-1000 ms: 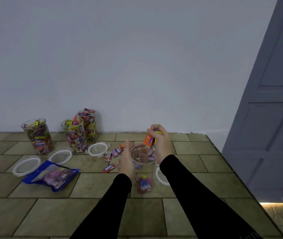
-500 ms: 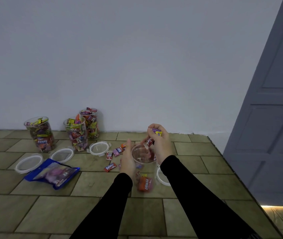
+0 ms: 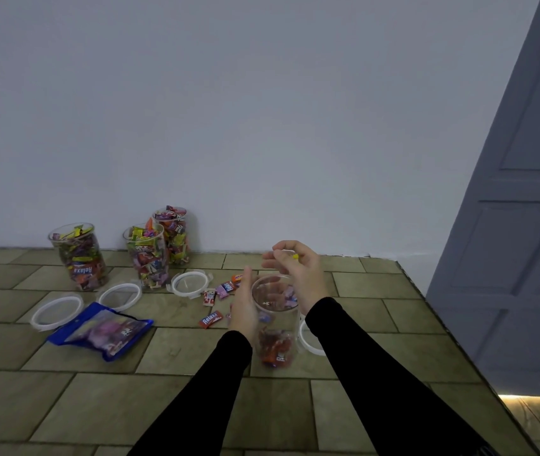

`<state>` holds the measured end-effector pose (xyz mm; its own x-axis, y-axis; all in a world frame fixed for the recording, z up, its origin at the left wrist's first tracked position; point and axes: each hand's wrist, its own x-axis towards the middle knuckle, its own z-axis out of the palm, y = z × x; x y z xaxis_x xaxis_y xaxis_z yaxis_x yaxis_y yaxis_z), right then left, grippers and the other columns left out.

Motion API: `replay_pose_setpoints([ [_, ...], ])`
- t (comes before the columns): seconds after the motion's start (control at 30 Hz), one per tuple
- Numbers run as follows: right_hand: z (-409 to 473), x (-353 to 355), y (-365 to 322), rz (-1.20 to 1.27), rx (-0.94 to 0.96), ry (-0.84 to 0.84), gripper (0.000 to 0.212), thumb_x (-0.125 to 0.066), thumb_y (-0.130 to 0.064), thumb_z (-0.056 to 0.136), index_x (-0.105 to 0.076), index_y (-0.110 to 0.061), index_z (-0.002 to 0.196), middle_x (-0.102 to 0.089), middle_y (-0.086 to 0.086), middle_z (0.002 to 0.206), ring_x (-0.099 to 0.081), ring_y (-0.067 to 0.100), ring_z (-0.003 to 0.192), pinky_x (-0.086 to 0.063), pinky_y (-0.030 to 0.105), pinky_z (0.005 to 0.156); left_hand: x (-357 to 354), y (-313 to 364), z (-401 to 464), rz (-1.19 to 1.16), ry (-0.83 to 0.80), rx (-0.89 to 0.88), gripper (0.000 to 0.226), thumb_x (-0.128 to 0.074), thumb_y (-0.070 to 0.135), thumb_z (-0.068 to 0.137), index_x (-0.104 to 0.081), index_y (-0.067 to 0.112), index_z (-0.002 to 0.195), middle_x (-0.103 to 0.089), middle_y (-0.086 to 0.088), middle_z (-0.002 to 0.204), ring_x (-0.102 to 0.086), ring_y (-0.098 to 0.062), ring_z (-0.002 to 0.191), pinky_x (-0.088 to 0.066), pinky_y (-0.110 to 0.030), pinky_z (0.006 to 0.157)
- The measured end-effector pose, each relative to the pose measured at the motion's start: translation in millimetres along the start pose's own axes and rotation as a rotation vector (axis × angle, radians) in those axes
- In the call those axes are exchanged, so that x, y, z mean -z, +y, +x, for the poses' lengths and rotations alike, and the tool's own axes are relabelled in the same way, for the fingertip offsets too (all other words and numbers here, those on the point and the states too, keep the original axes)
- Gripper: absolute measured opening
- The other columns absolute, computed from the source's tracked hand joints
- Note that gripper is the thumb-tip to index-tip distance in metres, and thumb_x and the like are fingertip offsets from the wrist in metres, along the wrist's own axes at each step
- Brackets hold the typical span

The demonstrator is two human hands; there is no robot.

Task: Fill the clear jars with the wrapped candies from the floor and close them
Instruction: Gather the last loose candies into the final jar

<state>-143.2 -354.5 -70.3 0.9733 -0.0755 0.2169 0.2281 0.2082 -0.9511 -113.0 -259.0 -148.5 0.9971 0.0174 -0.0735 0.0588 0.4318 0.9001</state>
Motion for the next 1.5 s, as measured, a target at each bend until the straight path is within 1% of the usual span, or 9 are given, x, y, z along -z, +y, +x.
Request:
replay_pose_setpoints([
  [0.13, 6.8, -4.5, -5.5, -0.014, 0.028, -0.012, 0.012, -0.055, -0.011, 0.093, -0.063, -0.008, 0.084, -0.071, 0.008, 0.083, -0.067, 0.022, 0.076, -0.05, 0.019, 0.064, -0.9, 8.3, -4.0, -0.018, -0.06, 0.041, 0.065, -0.034, 0.052, 0.099, -0.073, 0.001, 0.087, -0.071, -0.022, 0.088, -0.068, -0.032, 0.076, -0.048, -0.046, 0.087],
  [0.3, 28.9, -4.0, -19.9, -0.039, -0.02, 0.045, 0.02, -0.051, -0.018, 0.094, -0.061, -0.01, 0.078, -0.068, 0.009, 0.079, -0.062, 0.019, 0.062, -0.043, 0.016, 0.052, 9.1, 19.7, -3.5, 0.071, -0.046, 0.069, 0.065, -0.026, 0.052, 0.101, -0.067, 0.002, 0.094, -0.071, -0.019, 0.093, -0.067, -0.031, 0.083, -0.049, -0.043, 0.085],
  [0.43, 48.9, 14.1, 2.7, -0.14, -0.089, 0.107, 0.023, -0.049, -0.023, 0.096, -0.062, -0.01, 0.081, -0.066, 0.005, 0.078, -0.058, 0.013, 0.059, -0.041, 0.015, 0.051, 30.0, 11.4, 12.7, 0.508, 0.013, -0.111, 0.038, -0.045, 0.042, 0.1, -0.072, 0.015, 0.093, -0.074, -0.004, 0.09, -0.067, -0.024, 0.084, -0.051, -0.036, 0.074],
  [0.53, 56.4, 27.6, 31.6, -0.215, -0.148, 0.152, 0.023, -0.049, -0.021, 0.097, -0.062, -0.009, 0.083, -0.062, 0.003, 0.077, -0.053, 0.013, 0.063, -0.04, 0.012, 0.049, 45.3, 6.7, 27.5, 0.844, -0.031, -0.292, 0.008, -0.062, 0.032, 0.092, -0.065, 0.025, 0.092, -0.067, 0.002, 0.097, -0.06, -0.022, 0.097, -0.049, -0.035, 0.084],
  [0.7, 74.6, 46.1, 89.9, -0.75, -0.087, -0.016, 0.015, -0.055, -0.021, 0.096, -0.062, -0.008, 0.1, -0.056, 0.007, 0.097, -0.055, 0.02, 0.088, -0.045, 0.022, 0.073, 65.9, -2.6, 48.3, 1.617, -0.207, -0.247, 0.075, -0.065, 0.059, 0.078, -0.033, 0.038, 0.142, -0.022, 0.004, 0.152, -0.022, -0.025, 0.137, -0.02, -0.044, 0.111],
  [0.83, 87.6, 40.1, 118.4, -1.31, -0.048, -0.264, 0.031, -0.042, -0.038, 0.098, -0.051, -0.028, 0.126, -0.04, 0.002, 0.134, -0.036, 0.022, 0.128, -0.033, 0.038, 0.102, 61.5, -14.8, 58.6, 1.839, -0.297, -0.219, 0.081, -0.051, 0.066, 0.085, -0.014, 0.037, 0.152, 0.0, -0.001, 0.161, -0.003, -0.029, 0.147, -0.01, -0.055, 0.115],
  [1.1, 102.1, 35.2, 157.5, -1.616, -0.14, -0.43, 0.052, -0.025, -0.051, 0.1, -0.022, -0.034, 0.149, -0.009, 0.007, 0.16, -0.007, 0.028, 0.147, -0.013, 0.055, 0.114, 73.1, -30.4, 98.9, 1.801, -0.219, -0.147, 0.074, -0.036, 0.068, 0.091, -0.012, 0.034, 0.153, -0.006, -0.001, 0.16, -0.014, -0.028, 0.143, -0.016, -0.048, 0.113],
  [1.23, 111.5, 33.6, 168.4, -1.697, -0.055, -0.347, 0.055, -0.013, -0.056, 0.096, -0.033, -0.033, 0.141, -0.028, 0.007, 0.149, -0.028, 0.026, 0.135, -0.028, 0.047, 0.103, 68.3, -26.5, 107.7, 1.789, -0.204, -0.175, 0.059, -0.038, 0.055, 0.096, -0.026, 0.03, 0.148, -0.016, -0.005, 0.155, -0.022, -0.027, 0.138, -0.019, -0.042, 0.112],
  [1.5, 127.7, 23.8, 175.1, -1.617, -0.022, -0.413, 0.041, -0.031, -0.04, 0.103, -0.044, -0.015, 0.132, -0.044, 0.014, 0.127, -0.048, 0.032, 0.113, -0.045, 0.04, 0.086, 59.7, -32.6, 124.3, 1.881, -0.096, -0.207, 0.048, -0.035, 0.049, 0.098, -0.041, 0.017, 0.133, -0.041, -0.008, 0.135, -0.042, -0.027, 0.122, -0.034, -0.043, 0.104],
])
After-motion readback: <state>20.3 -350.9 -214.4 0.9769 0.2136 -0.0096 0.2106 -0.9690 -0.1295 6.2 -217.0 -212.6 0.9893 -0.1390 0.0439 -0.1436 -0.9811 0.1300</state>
